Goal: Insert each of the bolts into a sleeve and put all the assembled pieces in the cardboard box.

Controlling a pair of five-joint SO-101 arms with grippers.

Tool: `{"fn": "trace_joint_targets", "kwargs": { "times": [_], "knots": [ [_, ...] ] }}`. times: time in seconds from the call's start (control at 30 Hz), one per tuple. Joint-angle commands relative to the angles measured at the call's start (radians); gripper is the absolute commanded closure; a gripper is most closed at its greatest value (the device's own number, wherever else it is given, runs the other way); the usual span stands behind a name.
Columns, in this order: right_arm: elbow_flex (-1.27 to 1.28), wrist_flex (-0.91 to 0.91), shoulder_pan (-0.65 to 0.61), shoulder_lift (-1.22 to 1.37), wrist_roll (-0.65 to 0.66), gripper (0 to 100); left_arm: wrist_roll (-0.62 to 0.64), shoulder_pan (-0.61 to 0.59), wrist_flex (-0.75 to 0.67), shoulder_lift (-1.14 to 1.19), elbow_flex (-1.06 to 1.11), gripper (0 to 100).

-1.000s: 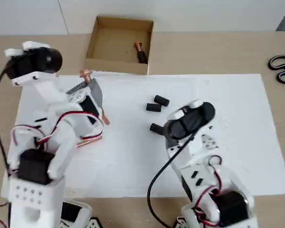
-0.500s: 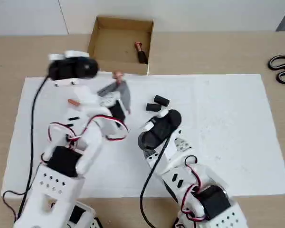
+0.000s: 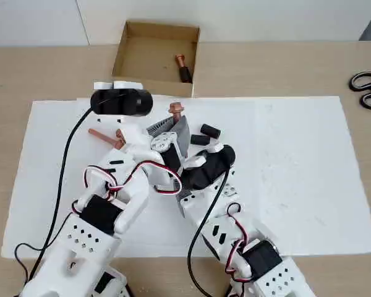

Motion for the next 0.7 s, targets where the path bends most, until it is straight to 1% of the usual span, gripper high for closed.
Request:
{"fn": "trace_joint_targets", "kwargs": {
  "times": [0.0,0.07,0.17,0.4,0.67],
  "knots": [
    [-0.005,-0.027,-0.002,-0.012,-0.012,99.5,0.003,0.011,-0.031,-0.029,0.005,99],
    [-0.005,-0.027,-0.001,-0.012,-0.011,99.5,-0.006,0.018,-0.031,-0.031,0.016,99],
    [-0.005,-0.027,0.002,-0.012,-0.009,99.5,-0.064,0.021,-0.031,-0.034,0.033,99],
    [-0.005,-0.027,0.004,-0.012,-0.009,99.5,-0.064,0.021,-0.031,-0.104,0.090,99],
    [-0.005,-0.027,0.004,-0.012,-0.009,99.5,-0.063,0.021,-0.031,-0.121,0.128,99]
  ]
}}
